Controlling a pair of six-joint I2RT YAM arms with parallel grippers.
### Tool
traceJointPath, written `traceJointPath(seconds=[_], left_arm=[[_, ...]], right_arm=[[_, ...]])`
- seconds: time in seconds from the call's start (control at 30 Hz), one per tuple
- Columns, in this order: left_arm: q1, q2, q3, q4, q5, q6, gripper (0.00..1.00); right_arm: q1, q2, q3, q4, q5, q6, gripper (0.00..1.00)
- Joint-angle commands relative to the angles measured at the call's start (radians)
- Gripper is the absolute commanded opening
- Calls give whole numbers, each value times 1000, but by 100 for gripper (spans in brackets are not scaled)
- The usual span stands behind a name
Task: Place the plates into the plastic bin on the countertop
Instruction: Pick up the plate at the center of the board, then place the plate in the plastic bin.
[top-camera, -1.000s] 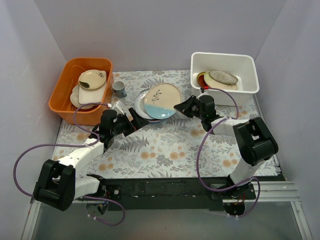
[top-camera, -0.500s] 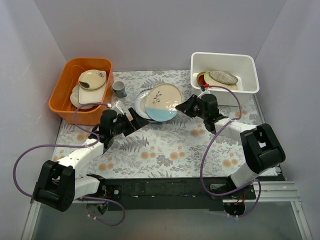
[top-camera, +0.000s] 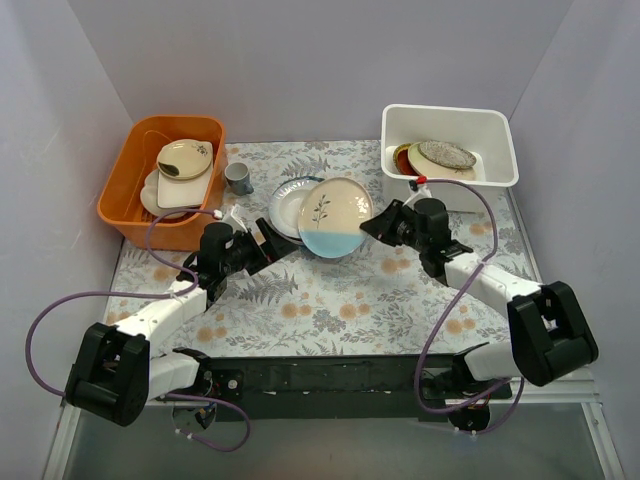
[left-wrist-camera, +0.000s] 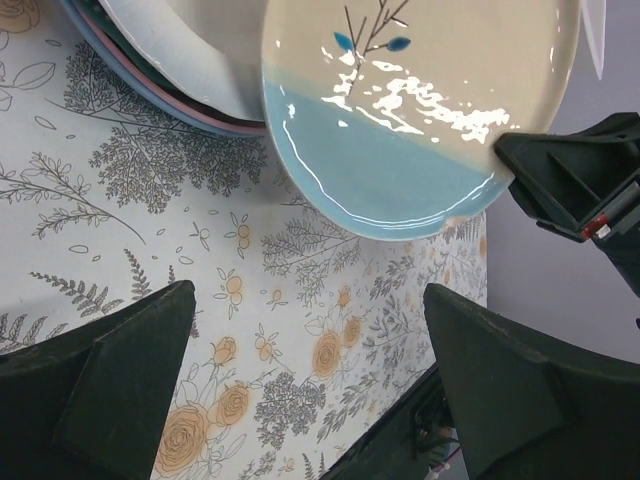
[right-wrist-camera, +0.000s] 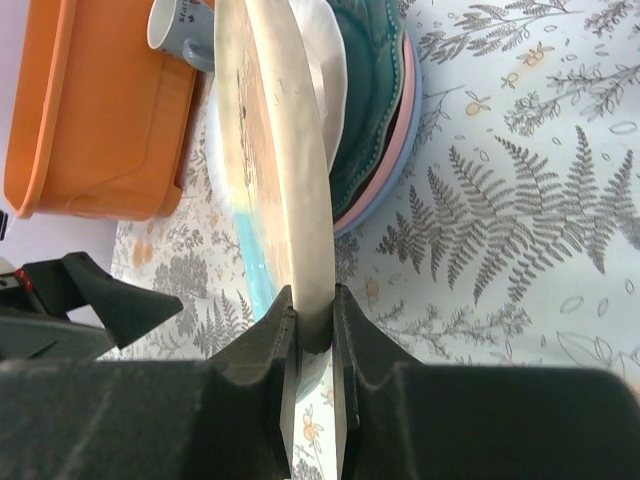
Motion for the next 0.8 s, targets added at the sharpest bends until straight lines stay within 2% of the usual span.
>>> traceJointPath(seconds=[0.0, 0.3, 0.47, 0.77], left_arm=[[5, -35, -30, 36, 14, -10, 98], [6, -12, -47, 73, 32, -23, 98], [5, 0, -53, 88, 42, -27, 98], [6, 3, -66, 99, 48, -29, 98]], right_arm=[[4, -141, -33, 115, 6, -12, 1], [-17, -333, -64, 0, 32, -49, 1], [-48, -347, -20, -49, 23, -76, 1], [-189, -267, 95, -53, -101, -82, 1]])
